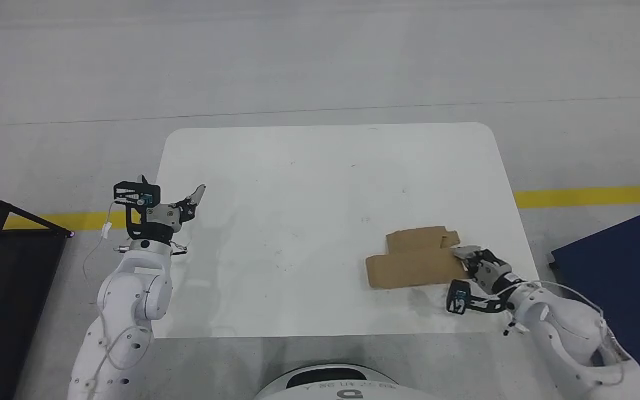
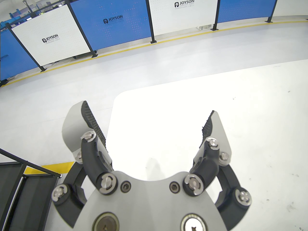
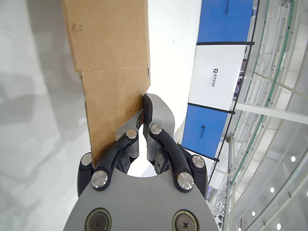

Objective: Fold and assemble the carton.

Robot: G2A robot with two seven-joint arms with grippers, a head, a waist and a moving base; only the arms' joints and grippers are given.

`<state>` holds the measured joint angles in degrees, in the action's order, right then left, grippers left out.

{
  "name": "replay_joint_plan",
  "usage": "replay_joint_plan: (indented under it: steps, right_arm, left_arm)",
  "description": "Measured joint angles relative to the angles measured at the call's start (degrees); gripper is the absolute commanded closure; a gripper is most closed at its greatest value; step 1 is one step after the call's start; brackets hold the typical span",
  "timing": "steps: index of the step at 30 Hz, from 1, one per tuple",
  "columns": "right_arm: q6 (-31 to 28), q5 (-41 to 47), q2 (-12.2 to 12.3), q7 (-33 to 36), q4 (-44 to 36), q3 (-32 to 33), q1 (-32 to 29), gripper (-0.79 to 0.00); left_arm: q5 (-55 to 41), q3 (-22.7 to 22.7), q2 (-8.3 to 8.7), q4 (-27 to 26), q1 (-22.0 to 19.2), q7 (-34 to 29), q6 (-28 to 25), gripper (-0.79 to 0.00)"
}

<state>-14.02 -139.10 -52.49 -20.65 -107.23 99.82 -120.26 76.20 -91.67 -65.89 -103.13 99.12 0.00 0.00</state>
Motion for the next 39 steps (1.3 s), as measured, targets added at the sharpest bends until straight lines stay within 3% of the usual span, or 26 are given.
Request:
replay_joint_plan:
  steps: [10,26,29,39]
  right_arm:
    - [2.88,17.55,-1.02,-0.54,-8.67,8.59,-4.38,0.0]
    - [3.3,18.56,-1.18,0.75,-9.75,9.48,-5.06,0.0]
    - [3.89,19.23,-1.3,3.53,-7.94,7.06,-0.65,0.0]
    - [7.58,3.65,-1.68,8.68,-6.67,-8.66,21.52,0.0]
  left_arm:
    - [0.0,0.0,0.0,0.0,0.0,0.0,0.0,-0.785]
    - [0.0,0.0,0.0,0.0,0.0,0.0,0.0,-0.785]
    - [0.0,0.0,0.0,0.0,0.0,0.0,0.0,-0.785]
    - [0.0,0.0,0.0,0.0,0.0,0.0,0.0,-0.785]
